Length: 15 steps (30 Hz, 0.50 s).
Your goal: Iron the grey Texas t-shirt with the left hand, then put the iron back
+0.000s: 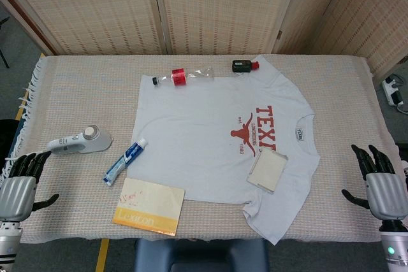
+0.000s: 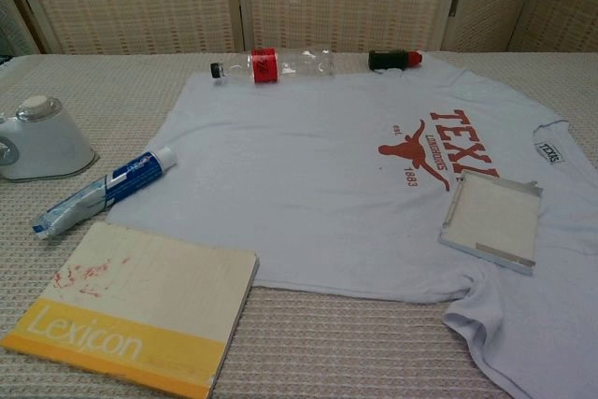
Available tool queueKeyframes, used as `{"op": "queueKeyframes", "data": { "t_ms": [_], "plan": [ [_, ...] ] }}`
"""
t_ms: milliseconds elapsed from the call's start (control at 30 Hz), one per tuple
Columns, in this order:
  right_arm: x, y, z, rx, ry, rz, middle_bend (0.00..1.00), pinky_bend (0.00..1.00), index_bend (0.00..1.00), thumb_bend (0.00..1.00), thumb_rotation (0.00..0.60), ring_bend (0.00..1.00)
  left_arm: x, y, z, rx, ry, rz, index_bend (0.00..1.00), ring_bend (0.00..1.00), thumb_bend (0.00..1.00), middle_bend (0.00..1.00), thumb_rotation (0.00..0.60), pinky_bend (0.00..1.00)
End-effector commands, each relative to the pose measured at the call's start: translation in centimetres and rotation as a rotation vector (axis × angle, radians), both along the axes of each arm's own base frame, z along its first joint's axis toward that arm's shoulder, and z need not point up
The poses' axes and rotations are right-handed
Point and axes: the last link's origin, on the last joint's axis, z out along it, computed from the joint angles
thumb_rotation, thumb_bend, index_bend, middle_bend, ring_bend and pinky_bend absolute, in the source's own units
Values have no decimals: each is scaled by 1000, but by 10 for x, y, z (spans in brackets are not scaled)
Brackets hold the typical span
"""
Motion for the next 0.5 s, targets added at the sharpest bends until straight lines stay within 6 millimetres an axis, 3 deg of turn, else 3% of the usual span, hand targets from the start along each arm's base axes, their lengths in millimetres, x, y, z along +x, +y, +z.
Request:
{"op": "queueKeyframes", "data": {
  "t_ms": [33,300,500],
  "plan": [
    [0,0,0,-4,5,3,133,100,0,5,600,20,0,0,-1,-3,3,1,128,125,90,182,600,126],
    [2,1,2,-14,5,8,133,100,0,4,600,20,0,5,2,8,10,-8,141,126,92,182,600,126],
    [7,0,14,-26,35,11,125,100,0,5,600,19,8,30,4,21,-19,-38,162,127,92,182,600,126]
  ]
}}
